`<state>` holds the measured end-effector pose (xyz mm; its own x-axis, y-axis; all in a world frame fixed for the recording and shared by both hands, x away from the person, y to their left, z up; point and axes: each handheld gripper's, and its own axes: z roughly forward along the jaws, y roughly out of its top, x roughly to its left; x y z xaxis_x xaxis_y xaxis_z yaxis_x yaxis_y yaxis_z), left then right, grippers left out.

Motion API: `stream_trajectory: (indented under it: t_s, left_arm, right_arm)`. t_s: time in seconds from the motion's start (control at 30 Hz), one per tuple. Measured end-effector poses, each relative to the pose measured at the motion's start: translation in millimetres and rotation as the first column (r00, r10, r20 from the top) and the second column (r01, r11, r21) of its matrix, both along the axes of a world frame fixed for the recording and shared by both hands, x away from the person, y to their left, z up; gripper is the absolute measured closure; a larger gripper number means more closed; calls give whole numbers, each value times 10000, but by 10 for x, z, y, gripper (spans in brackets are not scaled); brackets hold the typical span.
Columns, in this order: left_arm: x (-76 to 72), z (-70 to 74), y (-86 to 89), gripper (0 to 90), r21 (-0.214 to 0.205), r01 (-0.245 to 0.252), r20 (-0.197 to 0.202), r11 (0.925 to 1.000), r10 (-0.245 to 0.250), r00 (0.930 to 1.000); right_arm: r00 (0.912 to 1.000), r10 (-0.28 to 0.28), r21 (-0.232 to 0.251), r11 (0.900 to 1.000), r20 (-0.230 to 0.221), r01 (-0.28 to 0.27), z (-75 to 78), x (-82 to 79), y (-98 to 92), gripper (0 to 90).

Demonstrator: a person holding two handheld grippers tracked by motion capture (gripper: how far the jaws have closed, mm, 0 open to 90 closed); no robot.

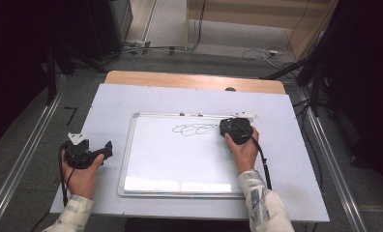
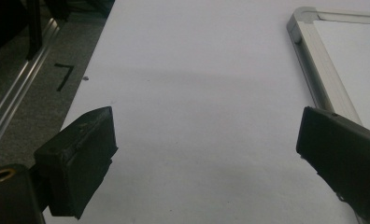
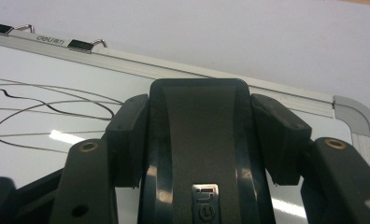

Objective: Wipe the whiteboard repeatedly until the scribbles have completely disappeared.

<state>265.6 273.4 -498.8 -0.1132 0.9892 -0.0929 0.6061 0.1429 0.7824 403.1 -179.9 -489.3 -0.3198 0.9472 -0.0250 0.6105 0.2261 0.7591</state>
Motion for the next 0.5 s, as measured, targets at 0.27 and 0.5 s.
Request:
stream_trajectory:
  t_s: [0.27, 0.5]
  left_arm:
    - [3, -3, -12, 52, 18, 31, -7, 10000, -31, 10000]
    - [5, -2, -18, 52, 12, 45, 4, 10000, -45, 10000]
  right_arm:
    - [10000, -6, 44, 10000, 5, 6, -7, 1, 10, 392]
    - [10000, 19, 45, 10000, -12, -19, -10, 5, 15, 392]
